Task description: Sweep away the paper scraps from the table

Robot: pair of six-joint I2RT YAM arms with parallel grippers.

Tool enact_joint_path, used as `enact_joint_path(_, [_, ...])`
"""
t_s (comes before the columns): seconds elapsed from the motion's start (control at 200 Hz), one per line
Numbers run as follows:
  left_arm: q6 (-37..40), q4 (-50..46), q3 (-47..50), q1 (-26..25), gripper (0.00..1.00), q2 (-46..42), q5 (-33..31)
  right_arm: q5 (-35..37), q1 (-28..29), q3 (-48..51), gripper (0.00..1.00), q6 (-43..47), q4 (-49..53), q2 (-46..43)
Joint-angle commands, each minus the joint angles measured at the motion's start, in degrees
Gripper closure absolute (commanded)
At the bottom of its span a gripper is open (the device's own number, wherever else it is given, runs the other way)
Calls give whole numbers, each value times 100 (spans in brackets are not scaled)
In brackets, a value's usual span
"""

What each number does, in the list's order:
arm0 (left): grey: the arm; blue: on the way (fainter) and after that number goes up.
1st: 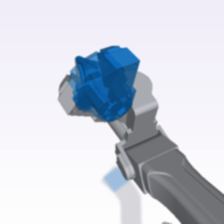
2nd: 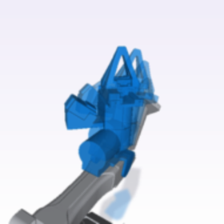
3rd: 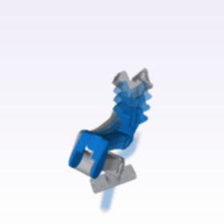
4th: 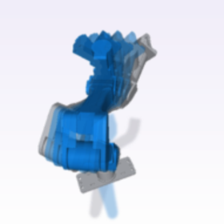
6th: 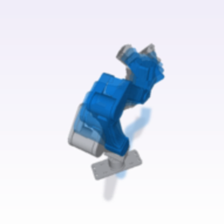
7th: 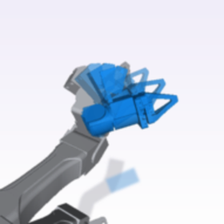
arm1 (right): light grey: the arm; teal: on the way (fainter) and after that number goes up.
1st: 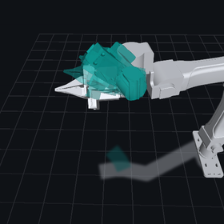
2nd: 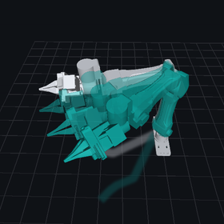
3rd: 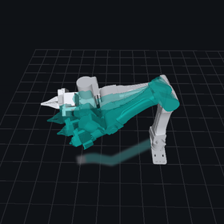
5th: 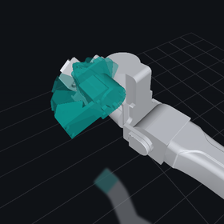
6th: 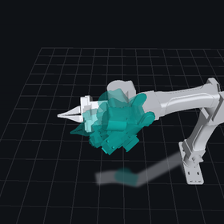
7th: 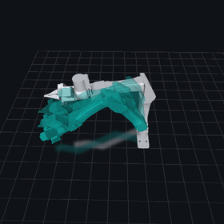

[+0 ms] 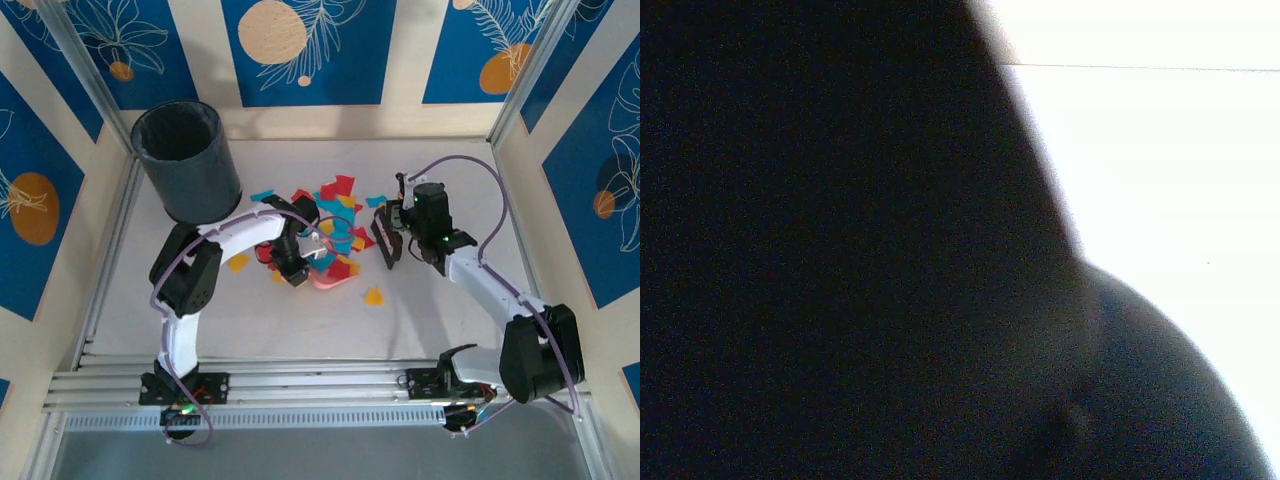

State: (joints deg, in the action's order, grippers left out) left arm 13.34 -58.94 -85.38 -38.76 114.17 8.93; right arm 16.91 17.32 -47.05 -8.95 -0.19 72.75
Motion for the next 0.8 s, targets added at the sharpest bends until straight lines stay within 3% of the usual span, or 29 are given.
enact_joint_path(0.0, [-149,-166,-177,62,97,207,-80,-509,82,-214,100,244,4,139])
enact_joint_path(0.24, [-174,-112,-381,62,97,361,-113,-1024,199,-275,100,386,307,214])
enact_joint_path(0.79, [-175,9,-495,60,98,388,-19,-1252,474,-250,100,639,544,-278])
